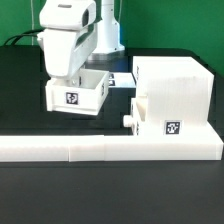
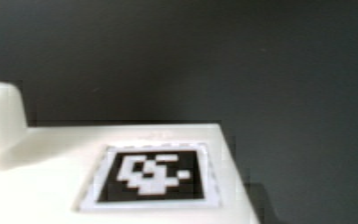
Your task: Assemble drawer
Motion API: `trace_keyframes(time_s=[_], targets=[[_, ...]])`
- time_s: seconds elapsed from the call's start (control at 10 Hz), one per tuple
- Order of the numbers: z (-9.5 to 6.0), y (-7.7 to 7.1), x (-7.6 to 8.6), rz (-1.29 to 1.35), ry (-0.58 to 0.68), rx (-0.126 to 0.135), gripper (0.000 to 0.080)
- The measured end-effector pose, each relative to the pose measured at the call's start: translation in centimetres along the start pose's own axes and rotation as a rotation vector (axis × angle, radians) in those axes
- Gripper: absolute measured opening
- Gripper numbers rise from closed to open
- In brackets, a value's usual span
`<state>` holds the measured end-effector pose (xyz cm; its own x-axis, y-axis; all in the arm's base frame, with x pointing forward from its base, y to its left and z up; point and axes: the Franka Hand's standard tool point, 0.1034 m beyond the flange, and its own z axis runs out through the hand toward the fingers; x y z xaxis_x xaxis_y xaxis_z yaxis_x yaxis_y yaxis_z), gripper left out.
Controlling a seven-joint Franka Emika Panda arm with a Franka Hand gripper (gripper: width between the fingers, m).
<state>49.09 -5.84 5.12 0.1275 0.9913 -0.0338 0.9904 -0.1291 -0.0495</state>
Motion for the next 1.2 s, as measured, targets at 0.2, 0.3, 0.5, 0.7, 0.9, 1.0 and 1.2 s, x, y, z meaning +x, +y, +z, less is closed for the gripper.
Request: trace_keyframes(time_s=[0.2,0.3,0.5,0.7,0.9,1.0,1.2], targets=[[-0.9,1.7,-0.2,-0.171,-0.012,-0.022,0.0042],[-0.6,1.3,-0.3,-0.223,-0.015,-0.014,0.0042],[-0.5,1.2,-0.3,-0.220,-0.015,-0.011,0.0042],[-0.8,2.1,0.2,-0.207,-0.016,-0.012,0.0042],[-1.1,3.3,0.6,-0.182,-0.017,-0.011,0.0042],[-1.3,3.9,1.0,-0.167,-0.014,-0.031,0.0042],[-1.2,4.1,1.0,-0.163,-0.011,-0.063,0.0042]])
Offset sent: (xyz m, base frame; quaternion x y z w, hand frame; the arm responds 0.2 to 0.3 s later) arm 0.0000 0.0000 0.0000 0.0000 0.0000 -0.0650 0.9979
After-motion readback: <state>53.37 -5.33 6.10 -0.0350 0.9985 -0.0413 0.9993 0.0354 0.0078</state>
